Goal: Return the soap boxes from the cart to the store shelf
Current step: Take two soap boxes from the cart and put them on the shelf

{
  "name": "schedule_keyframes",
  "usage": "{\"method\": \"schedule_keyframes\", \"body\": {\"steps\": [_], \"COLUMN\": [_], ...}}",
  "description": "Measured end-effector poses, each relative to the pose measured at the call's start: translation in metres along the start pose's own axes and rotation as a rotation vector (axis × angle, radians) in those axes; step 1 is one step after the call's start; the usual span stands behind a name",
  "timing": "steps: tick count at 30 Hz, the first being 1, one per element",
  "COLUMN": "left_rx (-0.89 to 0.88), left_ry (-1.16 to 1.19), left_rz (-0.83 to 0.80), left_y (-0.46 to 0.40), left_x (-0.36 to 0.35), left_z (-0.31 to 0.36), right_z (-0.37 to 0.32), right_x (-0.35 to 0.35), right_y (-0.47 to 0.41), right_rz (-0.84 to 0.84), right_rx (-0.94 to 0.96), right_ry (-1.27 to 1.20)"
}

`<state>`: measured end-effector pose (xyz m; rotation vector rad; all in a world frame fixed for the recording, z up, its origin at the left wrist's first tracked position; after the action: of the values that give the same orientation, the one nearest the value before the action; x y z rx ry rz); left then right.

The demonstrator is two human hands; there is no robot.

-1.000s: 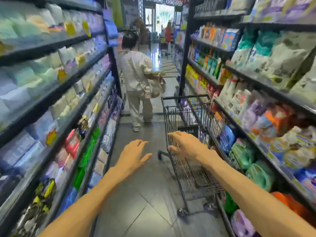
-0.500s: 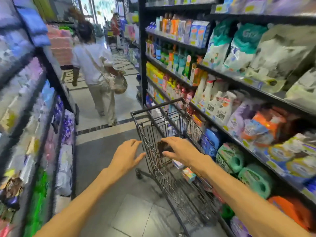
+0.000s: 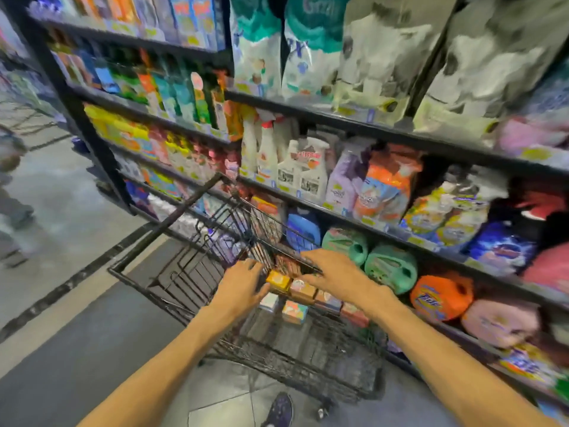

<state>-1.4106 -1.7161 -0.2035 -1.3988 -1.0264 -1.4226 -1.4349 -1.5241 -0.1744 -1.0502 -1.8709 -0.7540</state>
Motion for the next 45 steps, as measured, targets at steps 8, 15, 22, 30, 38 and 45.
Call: {"method": "schedule_keyframes", "body": {"steps": [8, 15, 22, 30, 38, 45], "left_rx": [-0.067, -0.086, -0.072, -0.269, -0.402, -0.263], "left_ry": [0.056, 0.086, 0.130, -0.206, -0.432, -0.143], "left_rz": [-0.186, -0.400, -0.613, -0.666, -0.608, -0.633], "left_y": [-0.054, -0.104, -0.149, -0.200, -0.216, -0.220], "left_x": [-0.088, -0.196, -0.336, -0.479, -0.514, -0.500], "left_z": [-0.029, -0.069, -0.082, -0.091, -0.093, -0.097], "right_z": [0.072, 0.110, 0.170, 0.224, 0.230, 0.252], "right_x": [-0.052, -0.117, -0.234, -0.340, -0.369, -0.375], "right_y": [-0.060, -0.106, -0.114, -0.094, -0.089, -0.097], "right_rz": [-0.035, -0.154, -0.276, -0.198, -0.188, -0.129], "right_rx": [-0.175, -0.321, -0.567, -0.774, -0.799, -0.894], "right_ry": [-0.104, -0.170, -0.368, -0.499, -0.529, -0.592]}}
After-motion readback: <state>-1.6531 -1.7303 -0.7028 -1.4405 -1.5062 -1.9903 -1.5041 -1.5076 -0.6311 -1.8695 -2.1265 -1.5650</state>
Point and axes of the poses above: each hand's wrist, its own y-axis away from the middle knuckle, its own x-axis out of the back of the hand, z = x × y, the point moved 8 cm from there along -y, towards the middle knuckle, and after that the axes turned 11 degrees about -y, right-handed, at the moved point
